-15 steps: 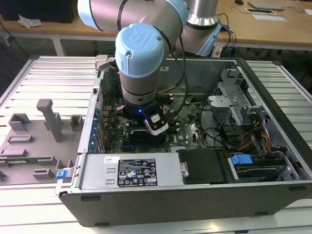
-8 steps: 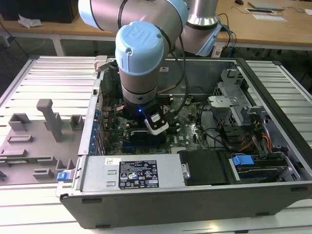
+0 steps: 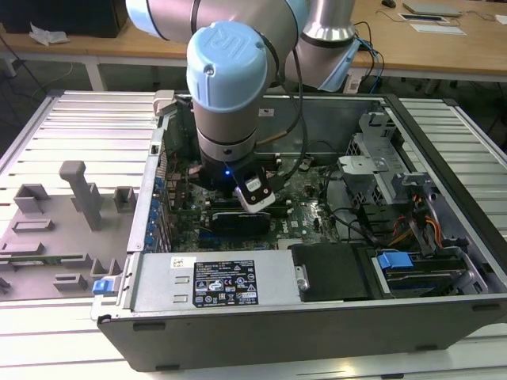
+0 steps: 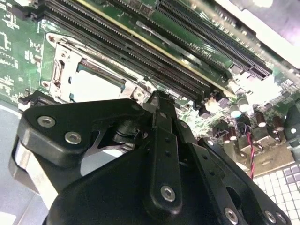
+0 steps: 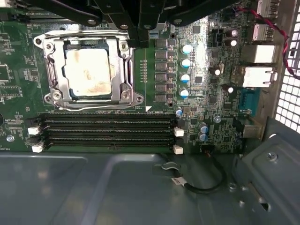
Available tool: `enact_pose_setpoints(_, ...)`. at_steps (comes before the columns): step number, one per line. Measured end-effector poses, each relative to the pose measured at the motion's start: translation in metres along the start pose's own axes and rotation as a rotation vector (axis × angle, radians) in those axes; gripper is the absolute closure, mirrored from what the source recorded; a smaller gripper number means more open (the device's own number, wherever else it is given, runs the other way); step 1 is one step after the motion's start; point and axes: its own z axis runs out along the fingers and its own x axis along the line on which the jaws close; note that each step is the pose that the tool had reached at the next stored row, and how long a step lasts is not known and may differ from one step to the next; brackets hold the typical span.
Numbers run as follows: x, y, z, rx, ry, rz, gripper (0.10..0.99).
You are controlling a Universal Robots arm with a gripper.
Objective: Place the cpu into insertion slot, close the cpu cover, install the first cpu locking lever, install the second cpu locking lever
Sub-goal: 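Install the second cpu locking lever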
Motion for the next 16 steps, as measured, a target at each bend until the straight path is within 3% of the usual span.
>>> enact_pose_setpoints(5,-0.0002,0.0067,0.0022,0.013,0.0004,0.000,0.980)
enact_pose_setpoints(8,-0.0002,0.0075,0.0007,0.014,0.0003,0.000,0.980)
enact_pose_setpoints(16,-0.0011,0.0186,-0.0321,0.016,0.0004,0.000,0.980)
